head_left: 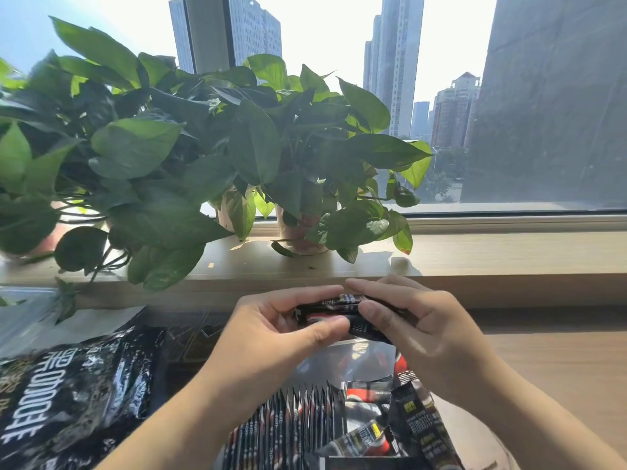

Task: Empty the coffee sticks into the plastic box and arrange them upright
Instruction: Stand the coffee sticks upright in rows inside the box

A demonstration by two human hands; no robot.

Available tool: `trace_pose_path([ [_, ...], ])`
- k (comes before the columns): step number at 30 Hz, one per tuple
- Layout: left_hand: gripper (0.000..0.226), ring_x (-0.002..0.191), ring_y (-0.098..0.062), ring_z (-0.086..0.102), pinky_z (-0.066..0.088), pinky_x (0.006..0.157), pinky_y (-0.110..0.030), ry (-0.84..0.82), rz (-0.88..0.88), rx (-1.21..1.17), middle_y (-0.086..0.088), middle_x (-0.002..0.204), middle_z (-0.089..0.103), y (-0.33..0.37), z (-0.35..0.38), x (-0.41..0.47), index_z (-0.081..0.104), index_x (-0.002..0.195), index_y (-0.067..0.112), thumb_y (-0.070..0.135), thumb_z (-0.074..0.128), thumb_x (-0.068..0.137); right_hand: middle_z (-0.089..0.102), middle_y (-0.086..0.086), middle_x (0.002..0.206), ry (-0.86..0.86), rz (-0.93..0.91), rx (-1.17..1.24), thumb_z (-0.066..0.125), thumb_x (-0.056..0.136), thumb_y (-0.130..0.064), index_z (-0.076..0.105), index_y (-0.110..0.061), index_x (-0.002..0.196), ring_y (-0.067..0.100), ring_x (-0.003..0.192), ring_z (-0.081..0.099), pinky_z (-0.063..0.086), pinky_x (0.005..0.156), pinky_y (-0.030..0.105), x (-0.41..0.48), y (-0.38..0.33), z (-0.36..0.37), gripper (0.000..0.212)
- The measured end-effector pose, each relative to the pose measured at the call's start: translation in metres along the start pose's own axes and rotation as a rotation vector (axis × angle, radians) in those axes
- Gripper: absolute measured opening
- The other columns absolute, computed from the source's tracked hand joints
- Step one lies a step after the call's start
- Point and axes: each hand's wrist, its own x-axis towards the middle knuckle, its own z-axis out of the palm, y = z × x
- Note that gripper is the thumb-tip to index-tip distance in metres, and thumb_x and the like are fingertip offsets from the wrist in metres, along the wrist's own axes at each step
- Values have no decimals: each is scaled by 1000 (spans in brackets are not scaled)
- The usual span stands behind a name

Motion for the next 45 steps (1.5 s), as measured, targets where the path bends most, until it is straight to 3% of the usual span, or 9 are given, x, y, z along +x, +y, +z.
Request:
trace_pose_path([
  [5,25,84,-28,77,59,69,-22,53,9,-56,-18,92,78,0,-1,2,80,93,6,1,75,70,72,-6,116,-55,51,92,74,83,-45,69,-28,127,13,111,68,58,93,32,-3,-3,-2,47],
  [8,24,82,-29,77,60,69,-21,93,-7,-89,-19,91,77,1,0,2,80,91,6,3,74,68,72,-3,117,-94,68,135,83,77,-39,64,-27,131,15,110,69,58,90,30,-5,-5,-1,58],
  [11,25,83,-30,77,60,71,-23,97,-10,-101,-19,93,77,1,-1,3,80,91,7,5,75,67,76,-10,99,-67,94,164,82,77,-26,66,-22,127,4,81,71,55,71,17,-5,-10,0,52],
  [14,26,84,-32,76,60,73,-25,67,-33,-136,-21,94,77,1,-1,3,80,92,7,5,74,67,76,-1,86,1,99,198,79,76,-20,73,-19,117,8,60,62,53,59,20,-5,-12,-1,41],
  [18,24,82,-30,76,60,72,-24,51,-34,-145,-19,93,77,2,-1,3,81,89,9,8,74,66,77,6,87,11,117,261,76,77,-21,74,-18,114,15,63,67,55,65,22,-5,-12,-2,37],
  [22,22,77,-26,76,59,69,-22,106,-18,-135,-15,92,77,0,-3,5,80,88,7,12,74,68,79,1,99,51,148,356,68,79,-23,68,-19,123,17,85,75,59,73,22,-1,-13,-1,45],
  [29,13,65,-18,64,56,63,-23,84,30,-52,-8,76,67,-4,-3,7,75,87,15,18,69,76,74,6,113,21,178,338,66,78,-17,66,-13,124,6,80,70,56,74,17,-2,-11,4,46],
  [37,20,67,-15,66,57,65,-21,97,28,-52,-7,74,71,-3,-3,6,81,89,15,19,69,73,80,-2,100,35,206,367,72,74,-23,68,-21,125,11,88,75,57,76,17,-3,-19,0,51],
  [45,24,64,-20,70,59,62,-22,114,-20,-101,-14,83,76,1,-1,5,82,89,12,22,71,70,80,8,92,120,237,455,73,72,-16,79,-10,101,19,80,77,58,70,18,0,-19,-1,30],
])
